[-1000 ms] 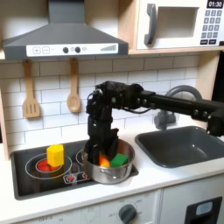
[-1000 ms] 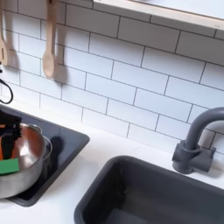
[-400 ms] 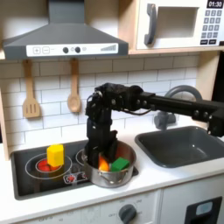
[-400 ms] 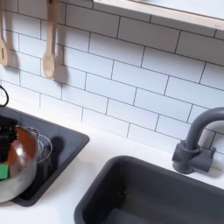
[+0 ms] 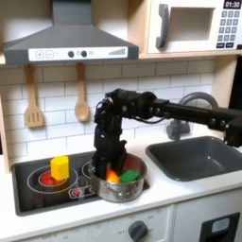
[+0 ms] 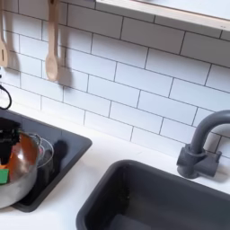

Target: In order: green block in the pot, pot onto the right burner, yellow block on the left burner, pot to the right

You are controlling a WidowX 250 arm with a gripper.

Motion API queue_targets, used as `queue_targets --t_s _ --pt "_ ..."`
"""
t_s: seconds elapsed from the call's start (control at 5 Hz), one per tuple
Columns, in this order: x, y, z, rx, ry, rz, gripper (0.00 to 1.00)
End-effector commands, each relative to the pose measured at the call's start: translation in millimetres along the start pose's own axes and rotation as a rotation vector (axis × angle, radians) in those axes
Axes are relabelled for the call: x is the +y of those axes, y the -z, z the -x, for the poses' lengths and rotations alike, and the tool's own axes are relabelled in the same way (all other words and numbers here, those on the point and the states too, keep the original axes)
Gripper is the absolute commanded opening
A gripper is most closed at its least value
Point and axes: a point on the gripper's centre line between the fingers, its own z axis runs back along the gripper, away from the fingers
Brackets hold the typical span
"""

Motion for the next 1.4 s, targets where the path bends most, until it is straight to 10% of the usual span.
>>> queue_targets --t_s 0.0,1.2 --pt "-13.3 0.1 -4.1 -0.013 -0.004 0.016 1.00" --pt "-35.7 11.6 -23.1 -0.054 0.016 0.029 1.00"
